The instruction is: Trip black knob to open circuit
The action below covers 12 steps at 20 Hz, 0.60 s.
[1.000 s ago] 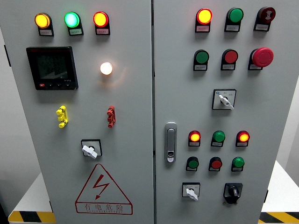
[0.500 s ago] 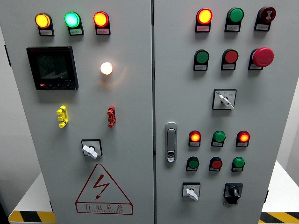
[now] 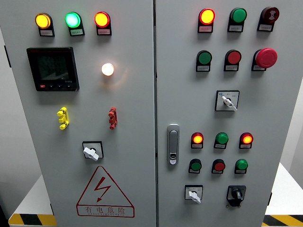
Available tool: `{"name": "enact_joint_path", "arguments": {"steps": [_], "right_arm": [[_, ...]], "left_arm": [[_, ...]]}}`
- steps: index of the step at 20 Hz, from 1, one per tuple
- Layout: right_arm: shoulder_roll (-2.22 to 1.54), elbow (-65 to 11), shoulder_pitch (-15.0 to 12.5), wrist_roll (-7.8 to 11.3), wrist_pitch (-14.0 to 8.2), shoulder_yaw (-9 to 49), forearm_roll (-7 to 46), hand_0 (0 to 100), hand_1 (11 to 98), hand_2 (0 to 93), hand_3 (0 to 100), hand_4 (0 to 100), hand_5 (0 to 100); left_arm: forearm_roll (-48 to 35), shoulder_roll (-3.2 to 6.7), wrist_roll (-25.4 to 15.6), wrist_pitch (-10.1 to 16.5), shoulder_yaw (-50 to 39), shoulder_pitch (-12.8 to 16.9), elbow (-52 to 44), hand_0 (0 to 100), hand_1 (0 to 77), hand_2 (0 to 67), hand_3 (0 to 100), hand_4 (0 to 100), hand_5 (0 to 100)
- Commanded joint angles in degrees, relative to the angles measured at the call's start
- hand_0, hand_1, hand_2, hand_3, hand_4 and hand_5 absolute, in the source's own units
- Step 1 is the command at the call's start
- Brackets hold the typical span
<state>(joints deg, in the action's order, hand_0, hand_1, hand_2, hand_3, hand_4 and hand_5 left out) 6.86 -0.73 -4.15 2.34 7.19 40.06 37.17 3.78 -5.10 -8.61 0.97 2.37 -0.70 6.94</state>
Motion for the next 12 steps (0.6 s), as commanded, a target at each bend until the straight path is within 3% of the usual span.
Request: {"name": "enact_joint_path", "arguments": {"steps": [1,3,4,6,9,11,12], "right_arm": [[0.00,0.90,1.50,0.29,0.02,-3.58,-4.90,91,31.6,0.0,12,2,10],[0.00,0.73,1.95,0.29,0.02,-2.54,-5.00,91,31.6,0.0,12,2,10],[0.00,0.91,2.21,0.21,-0.07,0.95,-4.30,91,31.6,0.0,12,2,10],[0.09,0.82,2.30,-0.49,0.28,7.45,1.73,91,31.6,0.0,12,2,10],[0.09,-0.14,2.39,-0.50,-0.24,8.71,10.36,91,31.7,0.0,13,2,10],[0.09,-0.76,3.26,-0.06,-0.85,8.72,11.53,91,31.7,0.0,13,2,10],[0.17,0.02,4.57,0.20,-1.56,5.41,10.57,91,31.8,0.0,13,2,10]], "left_arm": [[0.00,0.00,0.00,0.00,0.00,0.00,0.00,0,3.1,13.0,21,7,1],[0.00,0.00,0.00,0.00,0.00,0.00,0.00,0,3.0,13.0,21,7,1],[0.00,0.00,0.00,0.00,0.00,0.00,0.00,0,3.0,13.0,21,7,1],[0.00,0.00,0.00,0.00,0.00,0.00,0.00,0,3.1,13.0,21,7,1],[0.00,0.00,0.00,0.00,0.00,0.00,0.00,0,3.0,13.0,21,7,1],[0.00,0.00,0.00,0.00,0.00,0.00,0.00,0,3.0,13.0,21,7,1],[0.00,0.00,0.00,0.00,0.00,0.00,0.00,0,3.0,13.0,21,7,1]]}}
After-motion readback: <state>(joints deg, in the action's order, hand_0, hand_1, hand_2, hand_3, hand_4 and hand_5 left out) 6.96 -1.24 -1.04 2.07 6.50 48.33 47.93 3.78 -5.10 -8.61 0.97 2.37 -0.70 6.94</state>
